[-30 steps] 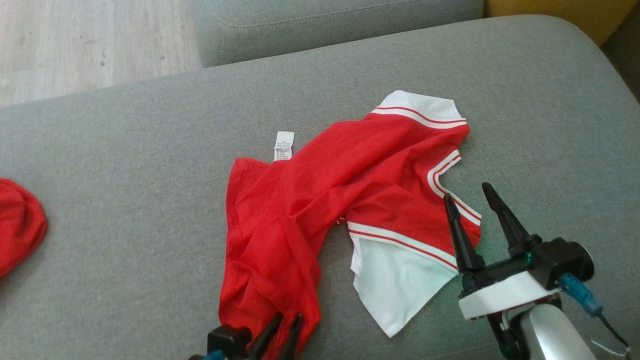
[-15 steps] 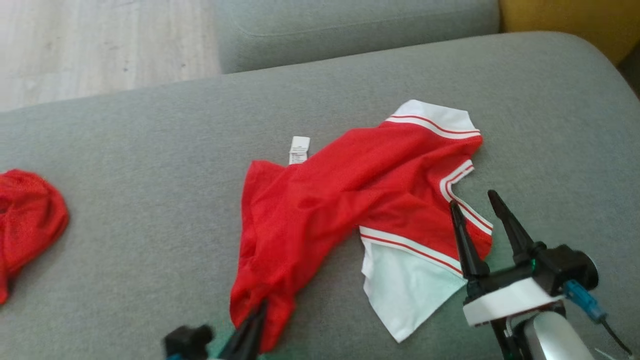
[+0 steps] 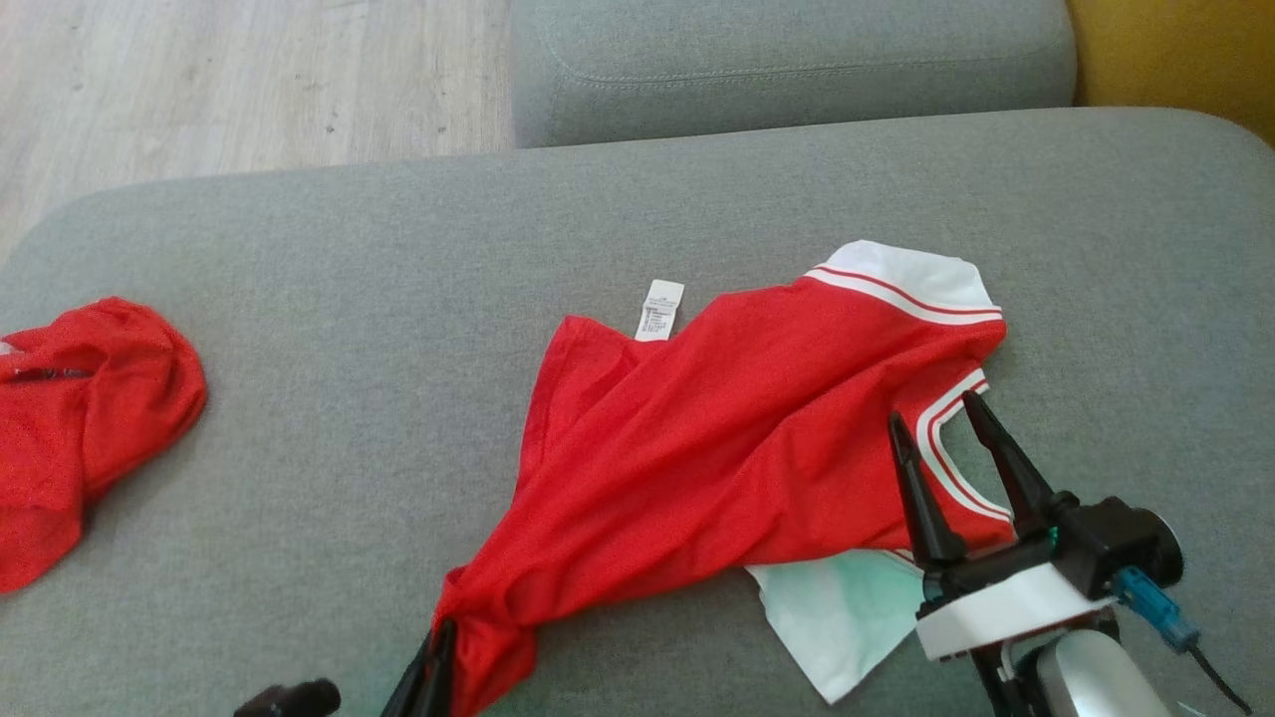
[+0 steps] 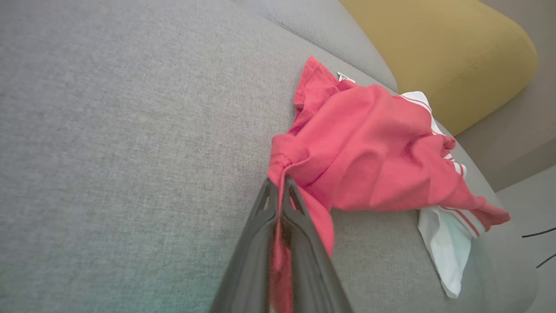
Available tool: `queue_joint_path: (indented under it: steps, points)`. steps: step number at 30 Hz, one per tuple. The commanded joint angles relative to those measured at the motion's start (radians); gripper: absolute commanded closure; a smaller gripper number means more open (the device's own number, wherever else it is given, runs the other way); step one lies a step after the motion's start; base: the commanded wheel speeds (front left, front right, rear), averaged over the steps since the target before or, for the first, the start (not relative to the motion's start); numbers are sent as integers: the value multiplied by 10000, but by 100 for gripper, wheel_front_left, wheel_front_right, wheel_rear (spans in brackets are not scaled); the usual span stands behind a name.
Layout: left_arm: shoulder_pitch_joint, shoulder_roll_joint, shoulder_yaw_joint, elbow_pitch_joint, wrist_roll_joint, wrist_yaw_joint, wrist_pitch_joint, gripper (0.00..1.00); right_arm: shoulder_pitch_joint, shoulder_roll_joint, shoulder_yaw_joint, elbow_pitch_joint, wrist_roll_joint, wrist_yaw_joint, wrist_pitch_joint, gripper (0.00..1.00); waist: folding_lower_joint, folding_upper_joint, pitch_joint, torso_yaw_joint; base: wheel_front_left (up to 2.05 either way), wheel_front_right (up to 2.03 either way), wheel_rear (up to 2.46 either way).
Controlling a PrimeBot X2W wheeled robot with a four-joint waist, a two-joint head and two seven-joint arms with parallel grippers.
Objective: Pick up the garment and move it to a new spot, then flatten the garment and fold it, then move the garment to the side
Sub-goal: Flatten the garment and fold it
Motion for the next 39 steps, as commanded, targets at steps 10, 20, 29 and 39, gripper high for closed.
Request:
queue_joint_path:
  steps: [10,20,29,39]
  points:
    - [-210,121,637,541,-264,-108,-388,52,-249,-75,238,-288,-9,-7,-25,0,1,-1,106,-188,0,0,0]
    - [-154,319,323,221,-63,-216,-227,51,-250,-57,192,-298,-30,-7,-25,0,1,-1,117,-232,0,0,0]
    - [-369,432,-9,-106,212,-175,82,78,-305,-40,255,-283,-4,-7,-25,0,1,-1,139,-317,0,0,0]
    - [-41,396,1082,-602,-1026,-162,-262,100,-214,-31,99,-289,-2,-7,-25,0,1,-1,91,-221,0,0,0]
